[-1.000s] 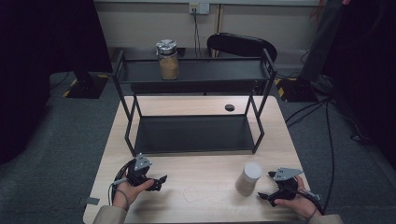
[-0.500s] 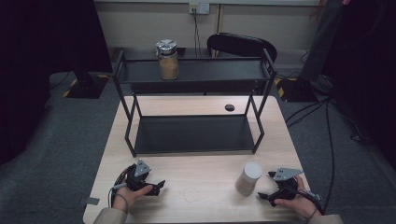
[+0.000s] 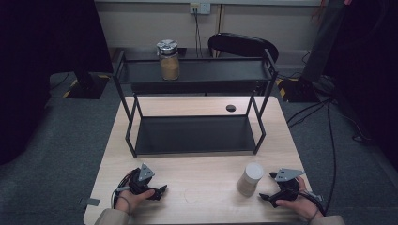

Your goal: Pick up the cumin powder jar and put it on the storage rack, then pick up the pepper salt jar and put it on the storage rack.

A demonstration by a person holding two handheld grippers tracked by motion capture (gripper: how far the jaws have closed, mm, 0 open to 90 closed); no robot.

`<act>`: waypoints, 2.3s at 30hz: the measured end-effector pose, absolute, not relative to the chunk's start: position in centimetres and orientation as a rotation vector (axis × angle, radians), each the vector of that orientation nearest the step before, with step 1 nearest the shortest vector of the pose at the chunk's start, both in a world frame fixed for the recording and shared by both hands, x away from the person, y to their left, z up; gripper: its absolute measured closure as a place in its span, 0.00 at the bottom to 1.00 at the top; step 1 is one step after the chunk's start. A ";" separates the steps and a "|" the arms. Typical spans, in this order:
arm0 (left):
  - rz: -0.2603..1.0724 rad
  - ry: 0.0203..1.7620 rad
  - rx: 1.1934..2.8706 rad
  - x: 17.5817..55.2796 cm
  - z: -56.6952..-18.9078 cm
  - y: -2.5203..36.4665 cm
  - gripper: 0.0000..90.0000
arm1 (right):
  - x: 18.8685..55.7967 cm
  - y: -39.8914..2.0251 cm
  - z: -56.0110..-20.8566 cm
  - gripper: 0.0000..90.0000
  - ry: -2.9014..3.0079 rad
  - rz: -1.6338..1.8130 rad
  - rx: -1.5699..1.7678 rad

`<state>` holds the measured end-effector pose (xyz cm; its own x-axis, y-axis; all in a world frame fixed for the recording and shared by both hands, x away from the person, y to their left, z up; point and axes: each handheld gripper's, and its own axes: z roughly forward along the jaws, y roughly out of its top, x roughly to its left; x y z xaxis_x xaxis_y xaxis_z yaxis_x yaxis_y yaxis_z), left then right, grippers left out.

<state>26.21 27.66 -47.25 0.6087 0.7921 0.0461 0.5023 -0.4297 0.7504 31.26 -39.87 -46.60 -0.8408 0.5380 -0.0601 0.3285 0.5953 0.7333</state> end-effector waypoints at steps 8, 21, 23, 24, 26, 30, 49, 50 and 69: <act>0.510 1.028 2.094 26.1 -47.7 27.9 0.06 | 31.3 -39.9 -46.6 0.00 2.551 1.090 0.709; 0.514 1.053 2.099 26.2 -47.6 27.7 0.00 | 31.3 -39.9 -46.6 0.00 2.551 1.089 0.709; 0.514 1.058 2.093 26.1 -47.6 27.6 0.00 | 31.3 -39.9 -46.6 0.00 2.551 1.089 0.709; 0.515 1.055 2.099 26.1 -47.6 27.6 0.00 | 31.3 -39.9 -46.6 0.00 2.551 1.089 0.709; 0.515 1.056 2.099 26.1 -47.6 27.6 0.00 | 31.3 -39.9 -46.6 0.00 2.551 1.089 0.709; 0.515 1.057 2.098 26.1 -47.6 27.6 0.00 | 31.3 -39.9 -46.6 0.00 2.551 1.089 0.709; 0.515 1.057 2.098 26.1 -47.6 27.6 0.00 | 31.4 -40.1 -46.6 0.00 2.561 1.096 0.696; 0.515 1.057 2.098 26.1 -47.6 27.6 0.00 | 31.4 -40.1 -46.6 0.00 2.561 1.096 0.695; 0.515 1.057 2.095 26.1 -47.6 27.6 0.00 | 31.8 -41.0 -46.3 0.01 2.586 1.162 0.714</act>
